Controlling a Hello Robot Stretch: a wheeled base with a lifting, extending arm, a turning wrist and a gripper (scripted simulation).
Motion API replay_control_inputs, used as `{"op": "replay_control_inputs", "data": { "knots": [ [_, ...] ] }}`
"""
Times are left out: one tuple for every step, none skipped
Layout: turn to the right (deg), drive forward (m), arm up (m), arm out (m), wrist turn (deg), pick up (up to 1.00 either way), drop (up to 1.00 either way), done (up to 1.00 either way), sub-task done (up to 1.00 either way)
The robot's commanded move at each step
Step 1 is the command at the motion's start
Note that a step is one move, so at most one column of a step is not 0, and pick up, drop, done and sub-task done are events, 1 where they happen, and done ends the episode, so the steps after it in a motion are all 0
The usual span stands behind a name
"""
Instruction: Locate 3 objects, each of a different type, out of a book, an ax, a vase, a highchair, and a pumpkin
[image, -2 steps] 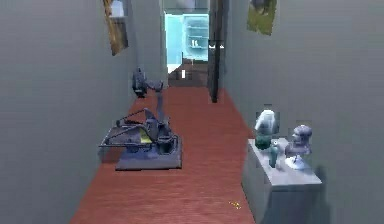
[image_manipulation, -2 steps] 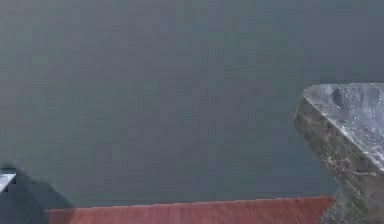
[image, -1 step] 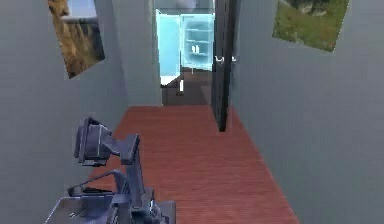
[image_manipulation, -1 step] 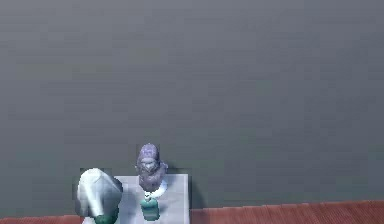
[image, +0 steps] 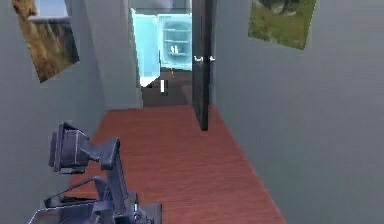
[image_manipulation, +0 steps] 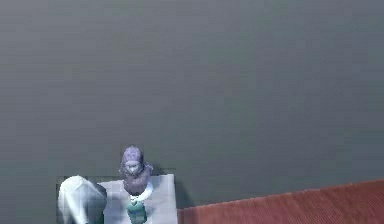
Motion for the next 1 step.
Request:
{"op": "replay_control_inputs", "data": {
  "knots": [
    [0.0, 0.5, 0.0, 0.0, 0.0, 0.0, 0.0, 0.0, 0.0]
  ]
}}
